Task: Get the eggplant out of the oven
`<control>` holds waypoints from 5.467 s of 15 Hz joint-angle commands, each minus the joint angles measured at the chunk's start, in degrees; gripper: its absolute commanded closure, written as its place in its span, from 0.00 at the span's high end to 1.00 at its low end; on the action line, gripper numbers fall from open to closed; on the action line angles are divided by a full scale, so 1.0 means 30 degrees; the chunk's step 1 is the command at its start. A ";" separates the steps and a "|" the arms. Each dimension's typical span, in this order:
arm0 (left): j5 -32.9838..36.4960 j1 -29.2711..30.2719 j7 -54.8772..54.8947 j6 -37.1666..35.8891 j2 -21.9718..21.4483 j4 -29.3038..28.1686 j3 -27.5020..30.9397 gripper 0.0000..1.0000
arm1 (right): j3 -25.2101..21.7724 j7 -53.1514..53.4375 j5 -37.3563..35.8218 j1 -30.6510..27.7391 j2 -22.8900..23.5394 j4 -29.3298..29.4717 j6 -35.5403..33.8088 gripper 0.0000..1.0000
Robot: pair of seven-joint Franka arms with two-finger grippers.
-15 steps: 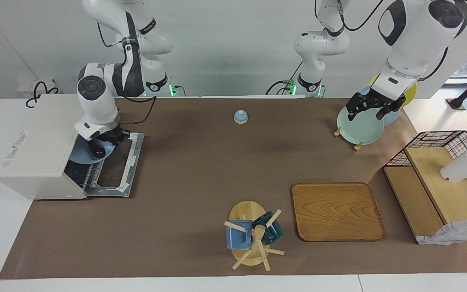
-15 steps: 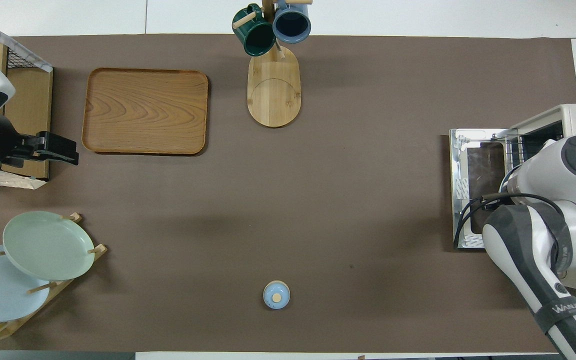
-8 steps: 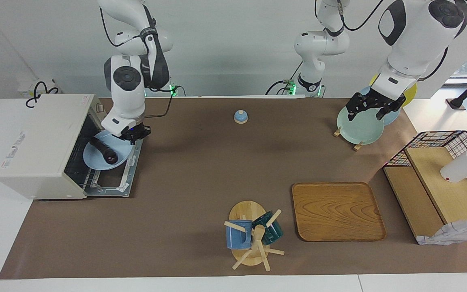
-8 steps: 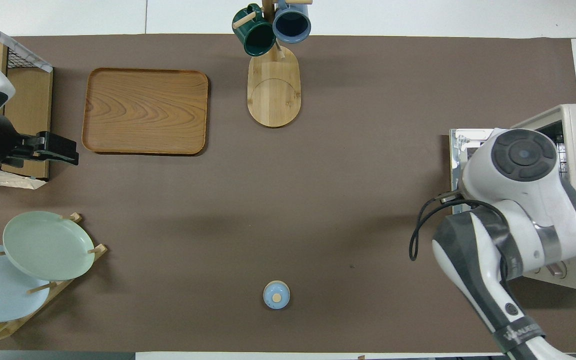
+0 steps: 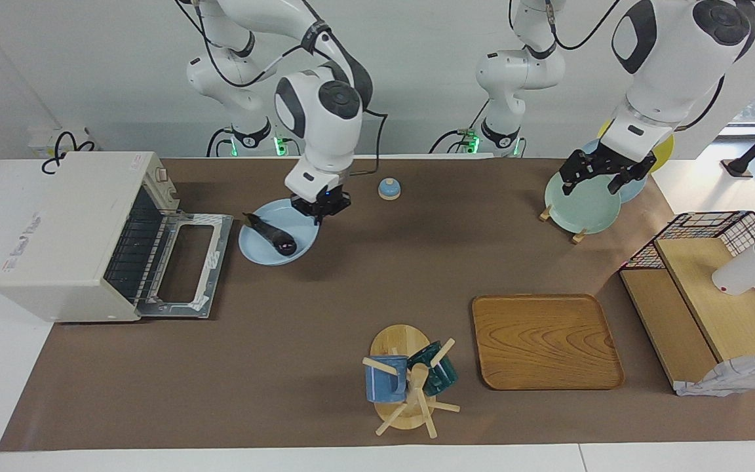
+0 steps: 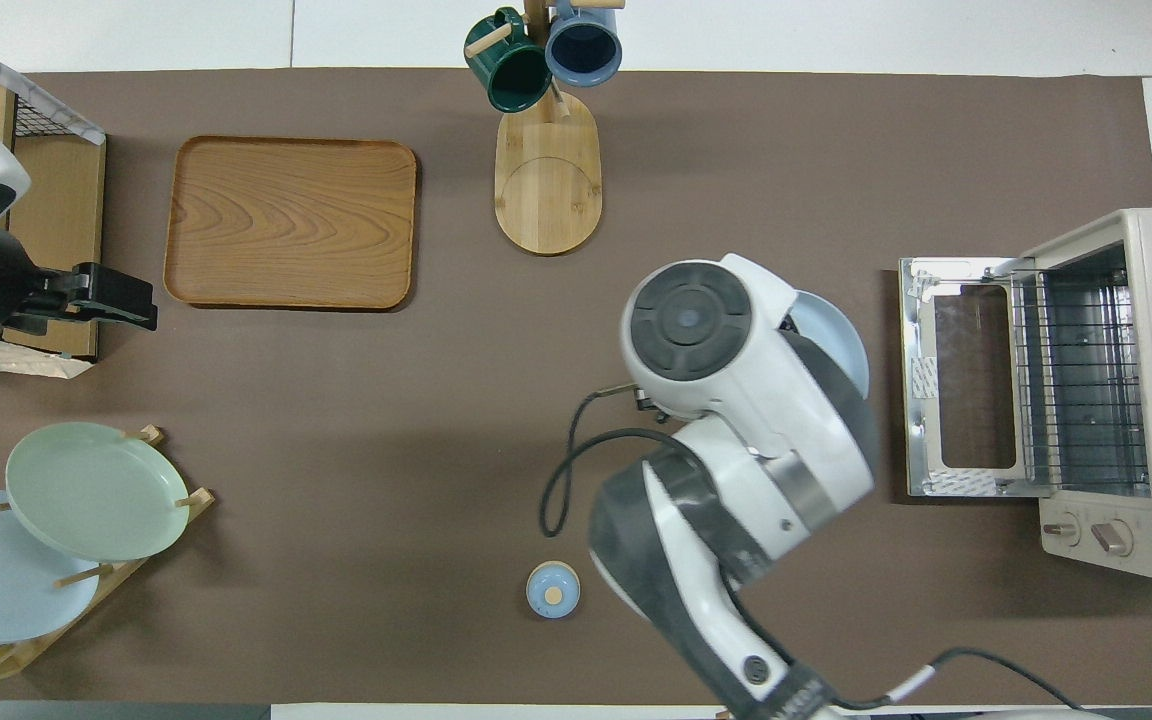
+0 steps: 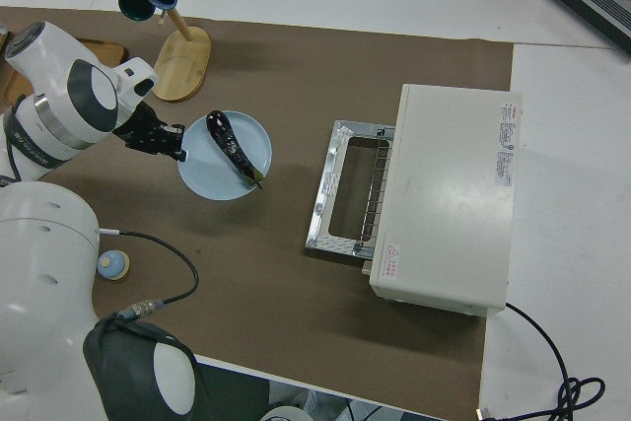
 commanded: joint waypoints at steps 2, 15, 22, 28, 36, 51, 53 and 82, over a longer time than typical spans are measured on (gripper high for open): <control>0.0023 0.0103 -0.0145 0.0236 -0.0216 -0.0240 -0.0053 1.00 | 0.0115 0.2688 0.0207 0.1977 0.5910 0.6824 -0.0864 0.00; 0.0023 0.0103 -0.0145 0.0236 -0.0216 -0.0240 -0.0053 1.00 | 0.0381 0.4856 0.3019 0.3181 0.6764 0.4539 0.6086 0.32; 0.0023 0.0103 -0.0145 0.0236 -0.0216 -0.0240 -0.0053 1.00 | 0.0060 0.1471 0.2320 0.0436 0.4280 0.5099 0.1352 0.22; 0.0023 0.0015 -0.0174 0.0090 -0.0216 -0.0240 -0.0082 1.00 | 0.0089 -0.3580 -0.1138 -0.4484 0.0236 -0.1363 -0.0802 0.00; -0.0036 -0.0248 -0.0755 0.0177 -0.0362 -0.0327 -0.0286 1.00 | 0.0089 -0.5450 -0.3453 -0.8359 -0.1615 -0.8614 0.5500 0.00; -0.1325 -0.9121 -2.0495 0.8254 0.3938 -0.2642 -0.0258 1.00 | 0.0118 -0.9612 -0.5096 -0.9855 -0.1615 -0.6922 0.3899 0.00; -0.1325 -0.9853 -2.1731 0.9312 0.4876 -0.2642 -0.0258 1.00 | 0.0118 -1.0607 -0.5096 -0.9884 -0.1760 -0.5427 0.2139 0.00; -0.0680 -1.0507 -2.0925 1.1698 0.5472 -0.4314 -0.0053 0.00 | 0.0147 -1.4687 0.1934 -1.2727 -0.6976 -0.1670 -0.3672 1.00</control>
